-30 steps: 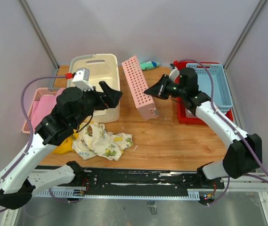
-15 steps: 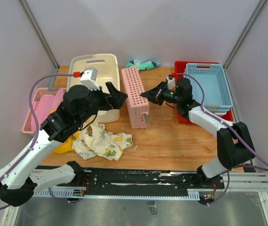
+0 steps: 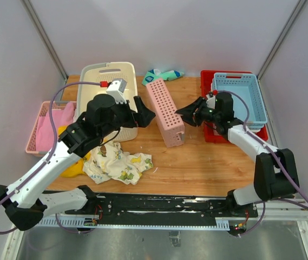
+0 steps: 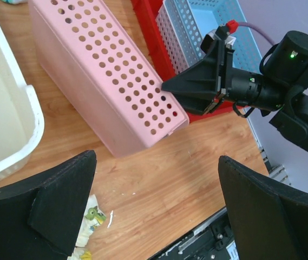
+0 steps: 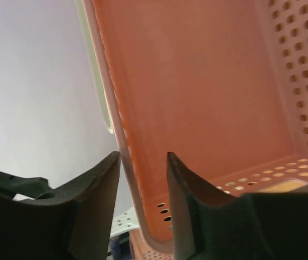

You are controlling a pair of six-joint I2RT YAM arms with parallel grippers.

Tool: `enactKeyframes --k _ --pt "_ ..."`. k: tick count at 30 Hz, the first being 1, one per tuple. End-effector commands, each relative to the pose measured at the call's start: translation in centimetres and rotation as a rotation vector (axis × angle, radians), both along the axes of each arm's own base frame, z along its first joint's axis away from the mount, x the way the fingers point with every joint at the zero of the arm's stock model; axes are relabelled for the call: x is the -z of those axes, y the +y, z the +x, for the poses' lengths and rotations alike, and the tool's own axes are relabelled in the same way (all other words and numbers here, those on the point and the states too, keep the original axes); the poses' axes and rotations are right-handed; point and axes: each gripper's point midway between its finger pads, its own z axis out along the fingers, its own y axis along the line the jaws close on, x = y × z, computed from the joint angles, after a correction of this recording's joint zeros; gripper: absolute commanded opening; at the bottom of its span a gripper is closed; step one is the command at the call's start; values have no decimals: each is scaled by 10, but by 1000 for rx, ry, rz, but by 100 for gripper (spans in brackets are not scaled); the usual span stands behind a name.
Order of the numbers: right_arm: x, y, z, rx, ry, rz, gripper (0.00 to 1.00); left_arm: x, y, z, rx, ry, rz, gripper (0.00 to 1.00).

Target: Turn the large container upside down

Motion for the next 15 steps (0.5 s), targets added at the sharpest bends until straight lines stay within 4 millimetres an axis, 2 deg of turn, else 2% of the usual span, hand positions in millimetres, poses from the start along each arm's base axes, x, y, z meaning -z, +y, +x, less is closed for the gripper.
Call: enactKeyframes --k 1,8,15 --pt "24 -38 -7 56 21 -158 47 -5 -10 2 49 -23 -13 99" --pt "35 -77 -1 120 34 -226 51 3 -20 4 80 -3 -4 99" --pt "46 -85 1 114 58 -273 52 18 -32 6 113 42 -5 99"
